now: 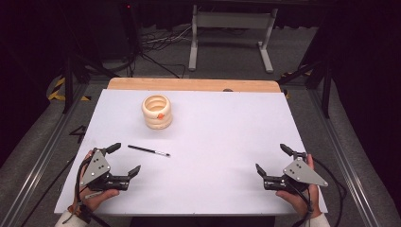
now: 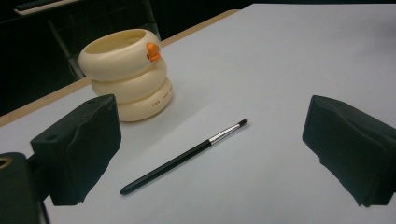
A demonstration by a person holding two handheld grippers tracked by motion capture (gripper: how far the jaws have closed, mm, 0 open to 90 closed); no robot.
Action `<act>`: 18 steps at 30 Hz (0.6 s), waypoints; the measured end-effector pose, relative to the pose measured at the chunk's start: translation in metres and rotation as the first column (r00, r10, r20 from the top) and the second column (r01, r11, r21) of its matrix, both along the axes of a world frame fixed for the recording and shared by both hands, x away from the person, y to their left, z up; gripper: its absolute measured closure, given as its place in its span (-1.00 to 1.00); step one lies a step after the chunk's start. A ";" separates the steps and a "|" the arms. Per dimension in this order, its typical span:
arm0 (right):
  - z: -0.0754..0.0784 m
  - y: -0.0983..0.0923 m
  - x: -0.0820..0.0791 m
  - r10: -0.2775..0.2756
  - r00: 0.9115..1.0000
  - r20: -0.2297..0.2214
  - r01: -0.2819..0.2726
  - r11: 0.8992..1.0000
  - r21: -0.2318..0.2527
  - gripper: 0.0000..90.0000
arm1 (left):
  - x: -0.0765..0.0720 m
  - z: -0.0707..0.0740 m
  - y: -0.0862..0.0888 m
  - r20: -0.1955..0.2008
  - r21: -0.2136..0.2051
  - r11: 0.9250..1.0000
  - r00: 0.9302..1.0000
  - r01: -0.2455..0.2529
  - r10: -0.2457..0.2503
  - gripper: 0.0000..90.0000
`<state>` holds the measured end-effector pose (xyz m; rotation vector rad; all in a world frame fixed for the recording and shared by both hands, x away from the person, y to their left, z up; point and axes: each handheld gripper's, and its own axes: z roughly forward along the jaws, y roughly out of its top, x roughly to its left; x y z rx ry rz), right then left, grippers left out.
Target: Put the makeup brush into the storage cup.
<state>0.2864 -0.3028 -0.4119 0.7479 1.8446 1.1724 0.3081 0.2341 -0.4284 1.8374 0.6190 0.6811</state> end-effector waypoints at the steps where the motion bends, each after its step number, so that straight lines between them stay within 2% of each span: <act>1: 0.000 0.000 0.000 0.004 1.000 -0.002 -0.004 1.000 0.001 -0.96 | 0.000 0.000 0.000 -0.001 0.001 1.000 1.000 0.003 -0.003 -0.88; 7: -0.001 0.003 -0.001 0.011 1.000 -0.004 -0.011 1.000 -0.014 -0.96 | -0.003 0.000 -0.001 0.003 0.002 1.000 1.000 0.008 -0.008 -0.88; 10: -0.002 0.004 -0.001 0.016 1.000 -0.007 -0.016 1.000 -0.026 -0.96 | -0.003 0.003 -0.001 0.013 0.017 1.000 1.000 0.013 -0.013 -0.87; 14: -0.003 0.004 -0.001 0.016 1.000 -0.017 -0.016 1.000 -0.027 -0.96 | -0.002 0.004 0.000 0.000 0.019 1.000 1.000 0.016 -0.016 -0.86; 18: -0.003 0.005 -0.001 0.021 1.000 -0.018 -0.022 0.999 -0.030 -0.96 | -0.002 0.006 0.000 -0.003 0.047 0.999 1.000 0.024 -0.024 -0.83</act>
